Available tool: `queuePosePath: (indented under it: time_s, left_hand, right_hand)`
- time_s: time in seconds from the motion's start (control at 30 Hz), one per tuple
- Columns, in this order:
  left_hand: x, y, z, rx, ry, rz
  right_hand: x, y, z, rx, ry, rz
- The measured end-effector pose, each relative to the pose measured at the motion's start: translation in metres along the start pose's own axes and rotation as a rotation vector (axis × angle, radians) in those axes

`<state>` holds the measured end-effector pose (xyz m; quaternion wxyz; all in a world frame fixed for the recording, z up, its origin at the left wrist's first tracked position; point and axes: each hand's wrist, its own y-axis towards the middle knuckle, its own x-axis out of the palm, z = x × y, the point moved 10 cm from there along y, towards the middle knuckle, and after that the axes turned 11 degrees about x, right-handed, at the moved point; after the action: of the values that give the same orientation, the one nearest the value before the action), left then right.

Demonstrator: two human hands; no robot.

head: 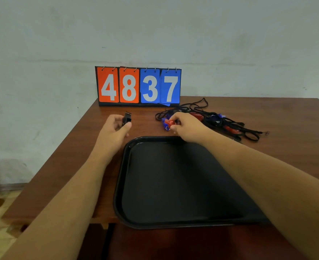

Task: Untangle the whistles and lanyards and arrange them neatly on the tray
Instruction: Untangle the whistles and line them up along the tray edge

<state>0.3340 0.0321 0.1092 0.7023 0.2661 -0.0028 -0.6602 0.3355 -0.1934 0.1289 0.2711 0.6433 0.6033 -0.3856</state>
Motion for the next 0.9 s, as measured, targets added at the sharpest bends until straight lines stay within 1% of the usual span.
queuePosePath:
  time_s: [0.1,0.2,0.27,0.3,0.33,0.4,0.47,0.57,0.67,0.77,0.9]
  left_hand:
    - [0.002,0.004,-0.001,-0.025,-0.017,0.004]
    - [0.008,0.004,-0.003,-0.056,-0.079,-0.019]
    - [0.008,0.004,-0.004,-0.082,-0.148,0.001]
    - [0.006,0.004,-0.006,-0.101,-0.188,0.02]
    - [0.005,0.005,-0.008,-0.124,-0.227,0.041]
    - [0.002,0.004,-0.011,-0.159,-0.292,0.065]
    - [0.0,0.002,-0.013,-0.18,-0.336,0.075]
    - [-0.005,-0.001,-0.016,-0.214,-0.366,0.109]
    - [-0.007,-0.002,-0.019,-0.231,-0.388,0.125]
    - [-0.006,-0.001,-0.019,-0.231,-0.391,0.116]
    - [-0.003,0.001,-0.018,-0.214,-0.391,0.101]
  right_hand:
    - [-0.011,0.003,0.005,0.027,-0.057,0.075]
    - [-0.038,-0.004,0.012,0.086,-0.118,0.265]
    - [-0.049,-0.015,0.006,0.066,-0.102,0.373]
    - [-0.048,-0.021,0.0,0.029,-0.072,0.384]
    - [-0.043,-0.025,-0.007,-0.011,-0.032,0.356]
    - [-0.019,-0.034,-0.019,-0.05,0.042,0.235]
    - [0.007,-0.042,-0.028,-0.041,0.07,0.133]
    - [0.041,-0.042,-0.034,0.003,0.078,0.039]
    - [0.061,-0.038,-0.036,0.038,0.004,0.016]
    - [0.066,-0.039,-0.037,0.061,-0.1,0.078]
    - [0.063,-0.041,-0.035,0.071,-0.091,0.104]
